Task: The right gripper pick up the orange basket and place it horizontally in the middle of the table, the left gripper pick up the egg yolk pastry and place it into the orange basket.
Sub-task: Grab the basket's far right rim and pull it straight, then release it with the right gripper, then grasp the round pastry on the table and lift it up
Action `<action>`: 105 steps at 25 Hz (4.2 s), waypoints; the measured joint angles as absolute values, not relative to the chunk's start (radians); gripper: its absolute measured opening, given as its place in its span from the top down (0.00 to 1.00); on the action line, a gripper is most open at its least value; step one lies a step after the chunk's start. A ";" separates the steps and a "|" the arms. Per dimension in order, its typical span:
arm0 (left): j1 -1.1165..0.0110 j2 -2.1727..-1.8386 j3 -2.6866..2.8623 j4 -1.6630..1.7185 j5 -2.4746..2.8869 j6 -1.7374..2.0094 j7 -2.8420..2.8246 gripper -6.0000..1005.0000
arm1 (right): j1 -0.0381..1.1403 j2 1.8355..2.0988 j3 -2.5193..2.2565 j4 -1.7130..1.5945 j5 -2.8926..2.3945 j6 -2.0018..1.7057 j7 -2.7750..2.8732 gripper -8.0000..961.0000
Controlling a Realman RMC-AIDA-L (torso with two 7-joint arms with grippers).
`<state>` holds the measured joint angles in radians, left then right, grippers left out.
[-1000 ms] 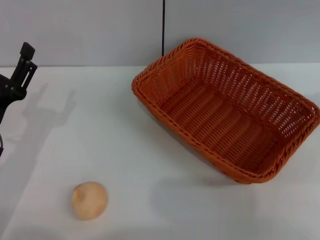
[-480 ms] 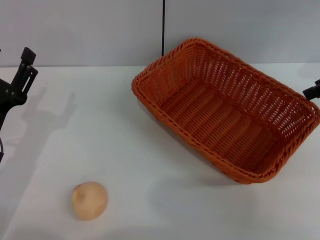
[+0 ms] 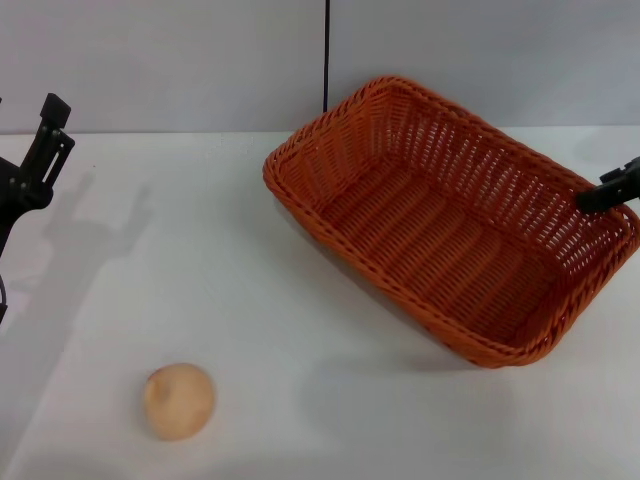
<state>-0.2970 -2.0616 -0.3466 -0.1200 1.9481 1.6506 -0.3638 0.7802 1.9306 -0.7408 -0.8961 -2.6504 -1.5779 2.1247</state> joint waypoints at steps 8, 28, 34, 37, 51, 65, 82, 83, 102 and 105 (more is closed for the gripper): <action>-0.298 -2.062 -0.347 -0.120 1.948 1.648 -0.365 0.21 | 0.787 1.948 -0.757 -0.836 -2.644 -1.515 2.100 0.46; -0.301 -2.063 -0.347 -0.118 1.950 1.637 -0.365 0.21 | 0.726 1.944 -0.745 -0.921 -2.455 -1.607 2.073 0.82; -0.299 -2.063 -0.347 -0.118 1.950 1.637 -0.365 0.21 | 0.640 1.912 -0.739 -1.046 -2.212 -1.746 2.068 0.82; -0.299 -2.063 -0.347 -0.118 1.950 1.637 -0.365 0.21 | 0.619 1.910 -0.711 -1.093 -2.157 -1.788 2.064 0.82; -0.302 -2.063 -0.344 -0.117 1.951 1.637 -0.365 0.21 | 0.705 1.887 -0.658 -1.161 -2.248 -2.013 1.807 0.82; -0.299 -2.065 -0.328 -0.129 1.951 1.636 -0.365 0.21 | 0.740 1.971 -0.828 -1.044 -2.297 -1.781 1.717 0.82; -0.296 -2.065 -0.319 -0.129 1.951 1.635 -0.368 0.21 | 0.760 1.978 -0.860 -1.037 -2.292 -1.682 1.699 0.81; -0.296 -2.065 -0.319 -0.129 1.951 1.635 -0.368 0.21 | 0.759 1.981 -0.860 -1.043 -2.288 -1.659 1.691 0.80; -0.296 -2.059 -0.252 -0.065 1.952 1.666 -0.434 0.21 | 0.366 2.064 -0.565 -0.683 -1.307 -1.456 1.054 0.47; -0.304 -2.058 -0.197 0.035 1.951 1.730 -0.530 0.21 | 0.330 2.062 -0.557 -0.602 -1.246 -1.460 1.001 0.47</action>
